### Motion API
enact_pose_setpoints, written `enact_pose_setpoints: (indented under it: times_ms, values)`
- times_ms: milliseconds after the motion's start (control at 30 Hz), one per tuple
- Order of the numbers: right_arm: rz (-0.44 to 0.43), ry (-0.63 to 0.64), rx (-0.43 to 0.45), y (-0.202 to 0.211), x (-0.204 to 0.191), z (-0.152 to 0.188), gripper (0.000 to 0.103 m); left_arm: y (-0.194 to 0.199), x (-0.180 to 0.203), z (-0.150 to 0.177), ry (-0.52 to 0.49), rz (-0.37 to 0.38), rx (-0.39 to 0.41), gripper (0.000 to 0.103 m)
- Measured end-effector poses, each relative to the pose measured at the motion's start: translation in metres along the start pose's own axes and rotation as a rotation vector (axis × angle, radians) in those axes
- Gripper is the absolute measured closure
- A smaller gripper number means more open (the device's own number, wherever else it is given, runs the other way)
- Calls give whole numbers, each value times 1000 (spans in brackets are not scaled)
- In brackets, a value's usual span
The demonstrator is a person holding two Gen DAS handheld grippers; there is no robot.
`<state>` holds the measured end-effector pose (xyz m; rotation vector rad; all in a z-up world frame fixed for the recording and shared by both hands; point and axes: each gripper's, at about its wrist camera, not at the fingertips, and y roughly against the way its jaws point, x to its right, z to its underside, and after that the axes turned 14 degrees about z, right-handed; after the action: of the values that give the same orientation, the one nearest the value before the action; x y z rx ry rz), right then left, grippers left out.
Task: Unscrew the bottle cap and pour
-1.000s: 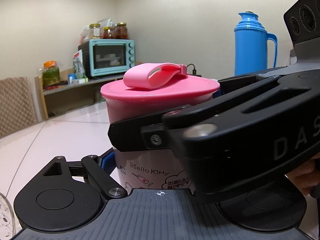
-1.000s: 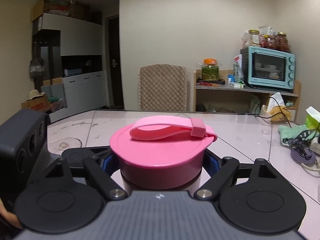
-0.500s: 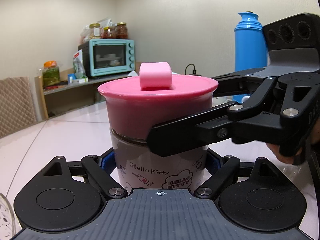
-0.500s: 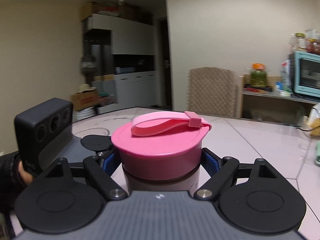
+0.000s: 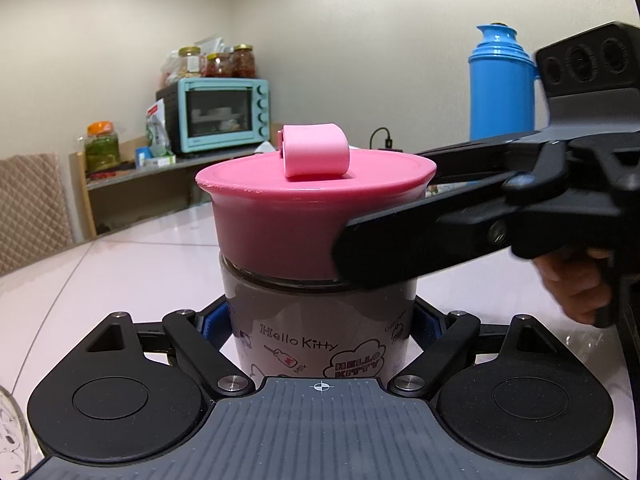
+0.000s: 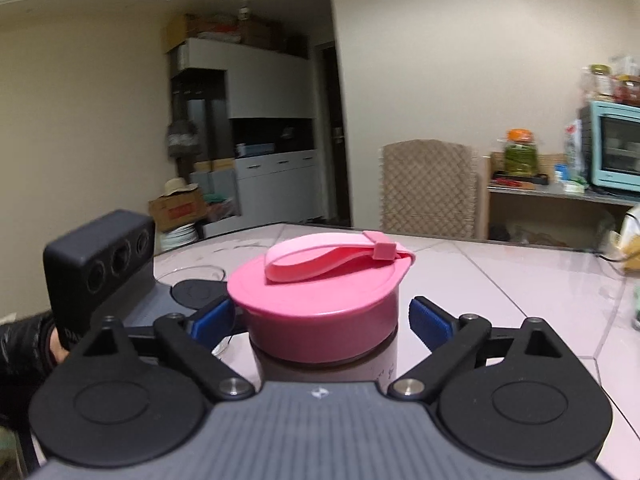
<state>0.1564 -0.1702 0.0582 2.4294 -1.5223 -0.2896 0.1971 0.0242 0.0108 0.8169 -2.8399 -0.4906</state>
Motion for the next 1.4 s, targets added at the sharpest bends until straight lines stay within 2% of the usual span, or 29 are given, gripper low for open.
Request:
enact_pose_setpoints:
  times_ms: [167, 333, 700, 1000, 1067, 1200, 1400]
  values:
    - [142, -47, 11, 9, -16, 3, 6, -1, 0, -1, 0, 1, 2, 13]
    - [238, -71, 18, 0, -30, 6, 6, -1, 0, -1, 0, 1, 2, 13]
    - [366, -61, 22, -20, -56, -2, 6, 0, 1, 0, 0, 0, 1, 13]
    - [392, -74, 1, -26, -60, -1, 11, -2, 1, 0, 0, 0, 1, 13]
    - [388, -78, -2, -28, -58, 0, 16, -2, 0, 0, 0, 0, 1, 13]
    - [370, -76, 3, -27, -55, 2, 17, -2, -1, 0, 0, 0, 1, 13]
    - [254, -28, 9, -24, -40, 3, 17, -1, -3, -1, -2, -1, 1, 13]
